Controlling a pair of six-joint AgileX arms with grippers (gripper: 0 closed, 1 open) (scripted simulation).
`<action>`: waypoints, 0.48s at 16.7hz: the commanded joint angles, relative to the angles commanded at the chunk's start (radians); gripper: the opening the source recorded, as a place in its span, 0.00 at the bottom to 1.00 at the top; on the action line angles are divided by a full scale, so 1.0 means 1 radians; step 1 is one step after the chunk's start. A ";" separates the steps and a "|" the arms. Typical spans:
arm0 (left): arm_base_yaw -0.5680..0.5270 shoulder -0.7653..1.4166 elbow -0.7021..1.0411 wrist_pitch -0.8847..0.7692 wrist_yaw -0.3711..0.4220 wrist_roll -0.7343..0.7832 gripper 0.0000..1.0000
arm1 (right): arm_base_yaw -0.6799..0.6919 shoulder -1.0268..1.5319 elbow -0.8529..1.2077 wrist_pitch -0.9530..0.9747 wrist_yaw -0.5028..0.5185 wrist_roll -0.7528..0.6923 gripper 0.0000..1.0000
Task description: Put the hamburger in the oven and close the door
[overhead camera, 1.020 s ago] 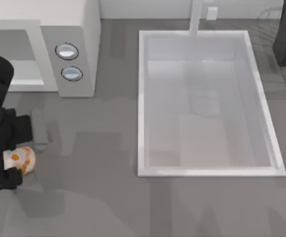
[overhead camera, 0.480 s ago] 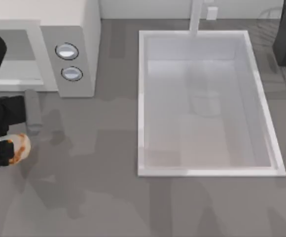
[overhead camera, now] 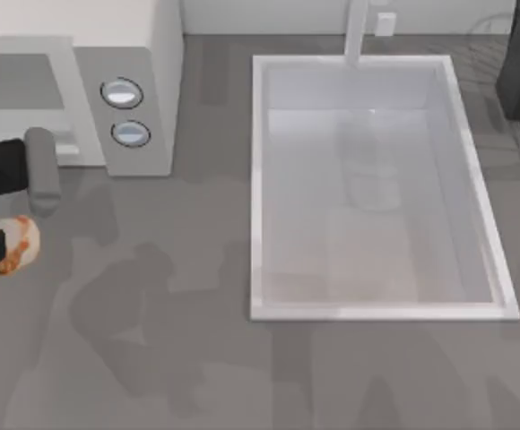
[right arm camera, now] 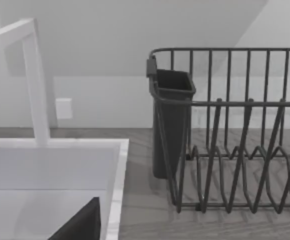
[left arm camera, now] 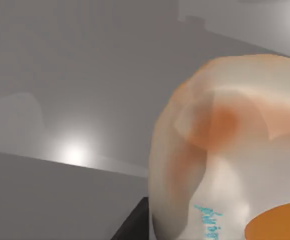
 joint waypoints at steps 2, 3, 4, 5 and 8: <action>0.000 0.000 0.000 0.000 0.000 0.000 0.00 | 0.000 0.000 0.000 0.000 0.000 0.000 1.00; 0.002 0.004 -0.003 0.003 0.000 0.002 0.00 | 0.000 0.000 0.000 0.000 0.000 0.000 1.00; 0.002 0.004 -0.003 0.003 0.000 0.002 0.00 | 0.000 0.000 0.000 0.000 0.000 0.000 1.00; 0.004 0.007 -0.004 0.013 0.001 -0.005 0.00 | 0.000 0.000 0.000 0.000 0.000 0.000 1.00; 0.023 0.031 -0.020 0.108 0.016 -0.063 0.00 | 0.000 0.000 0.000 0.000 0.000 0.000 1.00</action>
